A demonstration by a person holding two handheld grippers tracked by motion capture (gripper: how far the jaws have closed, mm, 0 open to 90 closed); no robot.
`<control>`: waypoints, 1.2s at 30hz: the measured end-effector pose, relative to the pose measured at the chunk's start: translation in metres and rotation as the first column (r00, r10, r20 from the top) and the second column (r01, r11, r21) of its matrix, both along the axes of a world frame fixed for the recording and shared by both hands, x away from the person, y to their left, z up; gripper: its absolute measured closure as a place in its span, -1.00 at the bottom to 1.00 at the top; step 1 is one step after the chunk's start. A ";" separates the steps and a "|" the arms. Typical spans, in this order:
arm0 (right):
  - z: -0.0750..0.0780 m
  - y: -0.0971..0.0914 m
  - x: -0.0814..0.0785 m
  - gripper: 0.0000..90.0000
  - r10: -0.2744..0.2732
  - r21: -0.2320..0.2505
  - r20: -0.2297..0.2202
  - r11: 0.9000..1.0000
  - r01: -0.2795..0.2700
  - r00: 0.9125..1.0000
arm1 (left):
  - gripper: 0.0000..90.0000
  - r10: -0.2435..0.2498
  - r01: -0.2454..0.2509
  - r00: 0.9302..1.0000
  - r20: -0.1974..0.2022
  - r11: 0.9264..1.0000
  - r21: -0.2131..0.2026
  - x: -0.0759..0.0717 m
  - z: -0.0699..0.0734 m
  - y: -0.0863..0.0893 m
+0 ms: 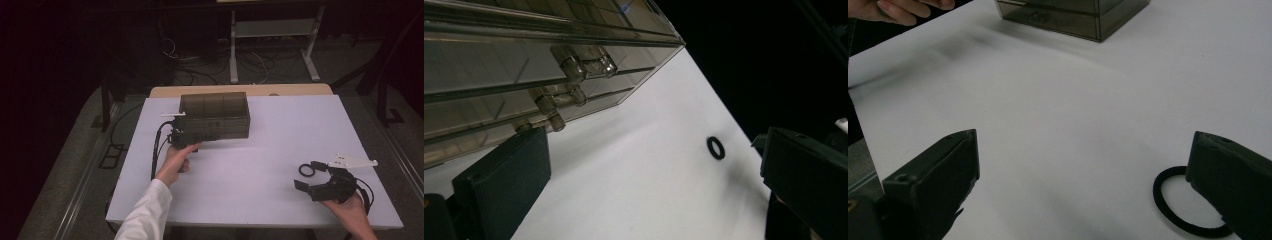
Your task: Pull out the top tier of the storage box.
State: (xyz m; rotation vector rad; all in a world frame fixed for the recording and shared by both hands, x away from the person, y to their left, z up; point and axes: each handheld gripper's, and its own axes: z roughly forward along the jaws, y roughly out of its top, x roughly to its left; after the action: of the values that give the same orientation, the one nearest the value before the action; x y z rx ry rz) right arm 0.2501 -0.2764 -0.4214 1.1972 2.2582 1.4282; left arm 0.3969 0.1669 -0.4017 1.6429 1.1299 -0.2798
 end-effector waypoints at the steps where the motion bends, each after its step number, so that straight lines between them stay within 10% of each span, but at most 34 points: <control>1: 0.000 0.000 0.000 -0.99 0.000 0.000 -0.001 1.000 0.000 1.000 | -1.00 0.012 -0.012 1.000 -0.009 1.000 -0.006 0.001 0.000 0.000; 22: 0.000 0.000 0.000 -0.99 0.003 -0.001 0.000 1.000 -0.003 1.000 | -1.00 0.129 -0.138 0.986 -0.110 0.987 -0.085 0.002 -0.003 -0.008; 36: 0.000 0.000 0.000 -0.99 0.007 -0.004 0.003 1.000 -0.007 1.000 | -0.87 0.211 -0.245 0.960 -0.186 0.953 -0.181 0.004 -0.010 -0.006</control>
State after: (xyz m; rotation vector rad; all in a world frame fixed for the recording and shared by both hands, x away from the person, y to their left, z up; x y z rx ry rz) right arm 0.2502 -0.2764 -0.4214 1.1862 2.2649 1.4260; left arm 0.4012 0.1608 -0.4118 1.3143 1.3582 -0.3724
